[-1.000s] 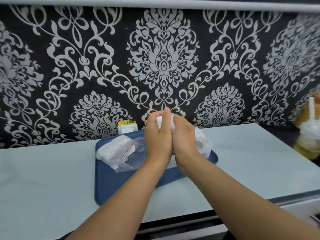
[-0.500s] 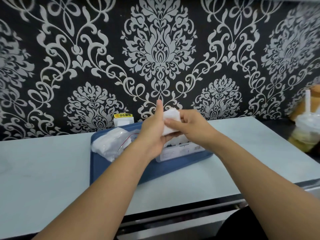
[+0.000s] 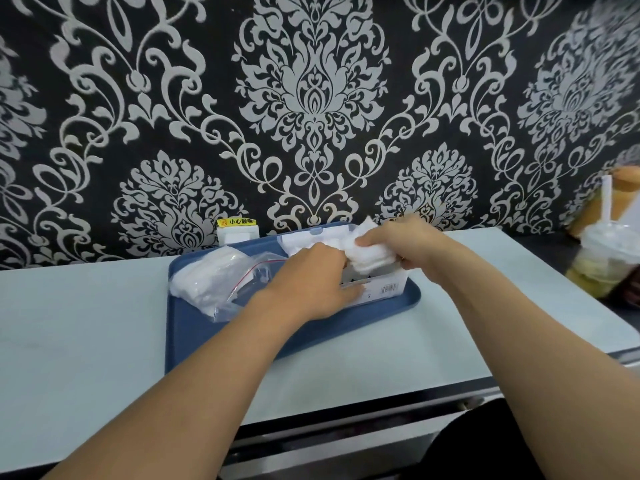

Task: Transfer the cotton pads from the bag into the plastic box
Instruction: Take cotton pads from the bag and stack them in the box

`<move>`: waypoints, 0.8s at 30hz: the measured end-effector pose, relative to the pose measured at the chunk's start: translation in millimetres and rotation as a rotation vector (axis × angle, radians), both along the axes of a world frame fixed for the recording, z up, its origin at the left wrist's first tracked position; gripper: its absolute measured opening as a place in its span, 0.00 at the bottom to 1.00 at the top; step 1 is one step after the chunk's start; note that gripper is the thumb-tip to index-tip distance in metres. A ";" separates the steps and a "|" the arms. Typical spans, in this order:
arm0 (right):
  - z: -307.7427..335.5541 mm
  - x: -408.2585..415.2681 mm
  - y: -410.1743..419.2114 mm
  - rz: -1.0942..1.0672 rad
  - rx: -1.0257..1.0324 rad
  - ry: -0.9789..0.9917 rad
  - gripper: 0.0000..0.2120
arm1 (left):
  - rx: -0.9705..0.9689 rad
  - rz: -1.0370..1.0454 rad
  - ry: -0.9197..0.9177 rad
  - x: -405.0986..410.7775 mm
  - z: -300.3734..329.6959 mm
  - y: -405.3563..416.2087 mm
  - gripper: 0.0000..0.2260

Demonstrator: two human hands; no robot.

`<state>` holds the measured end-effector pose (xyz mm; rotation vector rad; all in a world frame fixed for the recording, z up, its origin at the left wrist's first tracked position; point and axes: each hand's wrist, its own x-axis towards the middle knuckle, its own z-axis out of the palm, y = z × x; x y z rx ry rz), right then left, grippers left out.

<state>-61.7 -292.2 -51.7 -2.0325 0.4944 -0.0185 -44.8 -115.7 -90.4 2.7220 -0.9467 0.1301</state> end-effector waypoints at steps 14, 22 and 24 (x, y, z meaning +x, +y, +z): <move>-7.7 13.0 22.5 0.064 -0.929 0.248 0.25 | 0.130 -0.044 0.060 -4.7 -1.6 -3.4 0.16; -14.9 14.6 12.1 0.046 -0.886 0.225 0.26 | 0.178 -0.088 0.067 -10.2 -1.0 -0.7 0.13; -14.2 11.6 6.7 0.096 -0.711 0.119 0.27 | 0.173 -0.078 0.069 -10.9 -0.7 -1.0 0.11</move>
